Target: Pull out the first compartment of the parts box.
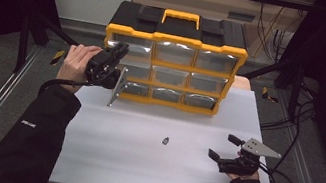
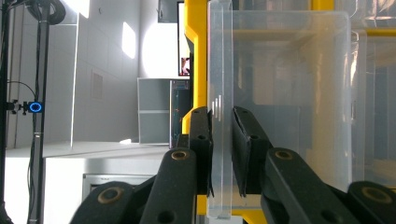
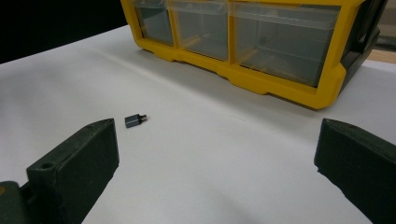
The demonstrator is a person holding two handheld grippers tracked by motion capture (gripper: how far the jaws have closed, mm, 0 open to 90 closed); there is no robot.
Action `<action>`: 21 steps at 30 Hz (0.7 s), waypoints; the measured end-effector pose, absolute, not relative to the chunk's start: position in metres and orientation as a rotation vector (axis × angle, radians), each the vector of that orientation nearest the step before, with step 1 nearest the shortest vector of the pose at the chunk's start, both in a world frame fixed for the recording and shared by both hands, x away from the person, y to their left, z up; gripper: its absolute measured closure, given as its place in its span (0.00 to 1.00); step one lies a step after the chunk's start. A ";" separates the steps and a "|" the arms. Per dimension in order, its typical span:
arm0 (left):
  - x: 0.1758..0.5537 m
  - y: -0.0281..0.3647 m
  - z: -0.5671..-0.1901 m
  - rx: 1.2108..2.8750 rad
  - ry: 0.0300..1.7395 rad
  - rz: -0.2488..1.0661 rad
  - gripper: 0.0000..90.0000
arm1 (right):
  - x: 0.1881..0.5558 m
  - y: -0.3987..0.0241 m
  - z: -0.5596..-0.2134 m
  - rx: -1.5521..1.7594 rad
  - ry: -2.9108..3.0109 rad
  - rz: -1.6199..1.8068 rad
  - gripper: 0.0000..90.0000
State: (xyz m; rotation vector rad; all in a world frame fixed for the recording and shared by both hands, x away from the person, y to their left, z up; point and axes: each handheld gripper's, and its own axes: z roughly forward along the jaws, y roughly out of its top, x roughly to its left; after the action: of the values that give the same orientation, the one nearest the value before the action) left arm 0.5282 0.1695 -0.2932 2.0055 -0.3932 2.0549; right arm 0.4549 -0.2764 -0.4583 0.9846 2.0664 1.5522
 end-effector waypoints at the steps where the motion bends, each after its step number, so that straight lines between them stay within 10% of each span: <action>1: 0.528 0.170 -0.294 2.004 -0.392 2.055 0.87 | 0.455 -0.276 -0.458 0.984 2.067 1.552 0.00; 21: 0.520 0.171 -0.294 2.005 -0.413 2.063 0.87 | 0.455 -0.276 -0.458 0.987 2.065 1.554 0.00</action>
State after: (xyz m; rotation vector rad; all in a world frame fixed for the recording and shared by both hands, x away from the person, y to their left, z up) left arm 0.5195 0.1712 -0.2942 2.0046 -0.4130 2.0634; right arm 0.4546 -0.2763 -0.4581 0.9865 2.0648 1.5539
